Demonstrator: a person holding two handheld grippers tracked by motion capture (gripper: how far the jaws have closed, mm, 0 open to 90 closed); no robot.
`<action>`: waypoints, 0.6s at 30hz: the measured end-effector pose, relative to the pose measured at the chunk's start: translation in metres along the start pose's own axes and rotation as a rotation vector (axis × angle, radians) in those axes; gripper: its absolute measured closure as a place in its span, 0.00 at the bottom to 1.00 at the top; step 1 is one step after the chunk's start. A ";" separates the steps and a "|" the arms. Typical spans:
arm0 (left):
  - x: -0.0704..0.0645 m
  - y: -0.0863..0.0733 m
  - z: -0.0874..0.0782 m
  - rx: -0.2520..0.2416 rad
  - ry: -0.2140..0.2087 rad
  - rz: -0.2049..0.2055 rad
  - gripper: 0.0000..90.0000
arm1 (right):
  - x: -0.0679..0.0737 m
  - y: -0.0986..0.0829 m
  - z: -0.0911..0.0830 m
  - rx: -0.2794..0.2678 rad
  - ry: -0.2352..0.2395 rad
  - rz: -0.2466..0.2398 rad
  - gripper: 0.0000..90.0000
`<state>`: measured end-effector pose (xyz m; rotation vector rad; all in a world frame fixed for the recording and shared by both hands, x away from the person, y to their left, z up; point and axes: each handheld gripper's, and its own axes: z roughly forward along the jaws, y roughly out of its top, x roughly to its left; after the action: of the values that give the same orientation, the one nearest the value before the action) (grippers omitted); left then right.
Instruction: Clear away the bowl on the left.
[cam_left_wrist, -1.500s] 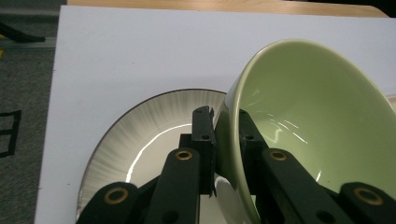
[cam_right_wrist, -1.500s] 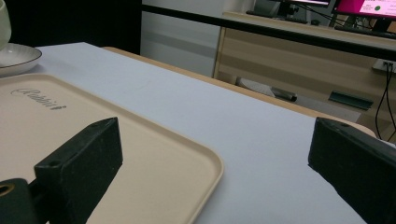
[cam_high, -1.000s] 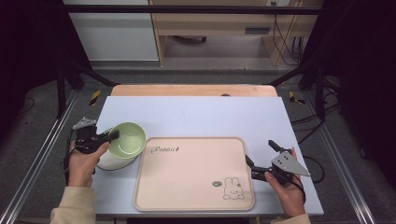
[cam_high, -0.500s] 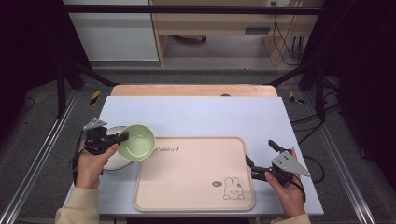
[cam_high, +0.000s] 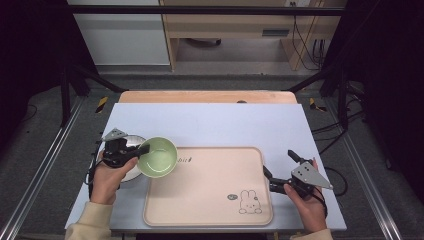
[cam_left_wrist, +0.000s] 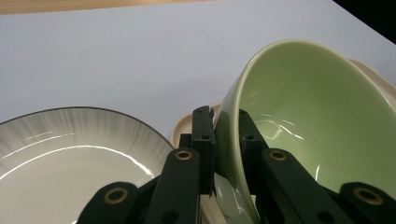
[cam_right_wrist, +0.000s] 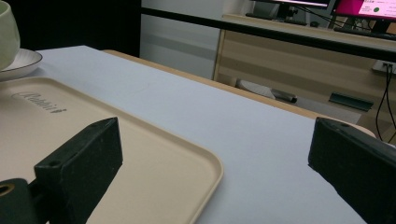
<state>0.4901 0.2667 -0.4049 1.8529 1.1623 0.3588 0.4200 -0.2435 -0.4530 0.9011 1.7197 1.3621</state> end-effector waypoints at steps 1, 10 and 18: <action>-0.004 0.000 0.002 0.006 -0.005 0.011 0.91 | 0.000 0.000 0.000 0.000 0.001 -0.001 0.03; -0.021 -0.002 0.014 0.037 -0.044 0.044 0.91 | 0.000 0.001 -0.001 -0.001 0.000 -0.002 0.03; -0.042 -0.009 0.029 0.063 -0.077 0.064 0.91 | 0.000 0.001 0.000 -0.001 0.000 -0.005 0.03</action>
<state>0.4819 0.2174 -0.4197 1.9450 1.0751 0.2866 0.4195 -0.2433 -0.4523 0.8955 1.7196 1.3599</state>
